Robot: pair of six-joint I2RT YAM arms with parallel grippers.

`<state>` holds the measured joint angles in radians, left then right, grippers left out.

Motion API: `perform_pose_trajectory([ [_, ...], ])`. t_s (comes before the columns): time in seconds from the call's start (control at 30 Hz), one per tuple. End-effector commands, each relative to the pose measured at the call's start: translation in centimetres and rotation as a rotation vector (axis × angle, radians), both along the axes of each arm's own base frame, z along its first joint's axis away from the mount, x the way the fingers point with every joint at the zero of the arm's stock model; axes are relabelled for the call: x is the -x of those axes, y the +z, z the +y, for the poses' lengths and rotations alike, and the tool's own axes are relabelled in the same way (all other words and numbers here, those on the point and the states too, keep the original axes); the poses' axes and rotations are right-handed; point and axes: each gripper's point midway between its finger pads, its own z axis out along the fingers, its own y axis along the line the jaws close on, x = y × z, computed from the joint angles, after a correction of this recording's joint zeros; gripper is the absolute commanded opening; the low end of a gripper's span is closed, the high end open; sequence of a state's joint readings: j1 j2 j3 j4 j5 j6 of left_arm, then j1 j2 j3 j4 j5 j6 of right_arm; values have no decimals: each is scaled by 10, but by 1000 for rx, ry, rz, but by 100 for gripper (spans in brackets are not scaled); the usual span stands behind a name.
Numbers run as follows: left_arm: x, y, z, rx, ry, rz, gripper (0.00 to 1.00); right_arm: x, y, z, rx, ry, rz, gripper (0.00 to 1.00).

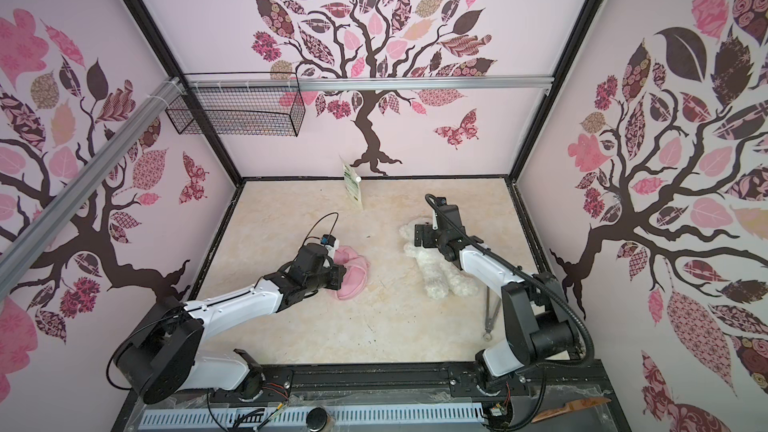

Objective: Dress the teddy bear
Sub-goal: 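Release the hoodie with the right gripper and grasp the white teddy bear, then drag the teddy bear head-first into the hoodie held open by the left gripper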

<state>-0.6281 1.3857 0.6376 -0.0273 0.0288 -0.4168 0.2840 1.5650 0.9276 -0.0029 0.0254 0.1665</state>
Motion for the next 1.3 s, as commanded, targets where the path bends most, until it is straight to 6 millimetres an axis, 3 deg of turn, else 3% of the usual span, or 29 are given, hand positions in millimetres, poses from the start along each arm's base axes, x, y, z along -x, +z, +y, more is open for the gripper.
perform_pose_trajectory([
  [0.0,-4,17,-4,25,-14,-34,0,-9,-26,-1,57,18,90,99],
  [0.2,-3,17,0,21,-2,-45,0,-16,-68,6,87,68,216,95],
  [0.3,-5,19,3,10,17,-56,0,-9,-76,19,34,125,268,71],
  [0.37,-9,20,8,-7,39,-69,0,-1,-64,31,-52,156,242,57],
  [0.47,-13,18,20,-50,74,-83,0,24,-26,55,-252,235,171,46],
  [0.63,-19,20,31,-43,115,-92,0,92,19,91,-458,397,135,42],
  [0.9,-15,15,21,16,91,-48,0,211,27,153,-484,779,207,42],
  [1.0,-14,14,19,17,76,-46,0,242,22,177,-501,951,258,42],
  [1.13,-11,15,17,26,54,-46,0,260,31,201,-583,1123,289,39],
  [1.27,-7,17,14,43,30,-51,0,253,31,218,-591,1188,278,39],
])
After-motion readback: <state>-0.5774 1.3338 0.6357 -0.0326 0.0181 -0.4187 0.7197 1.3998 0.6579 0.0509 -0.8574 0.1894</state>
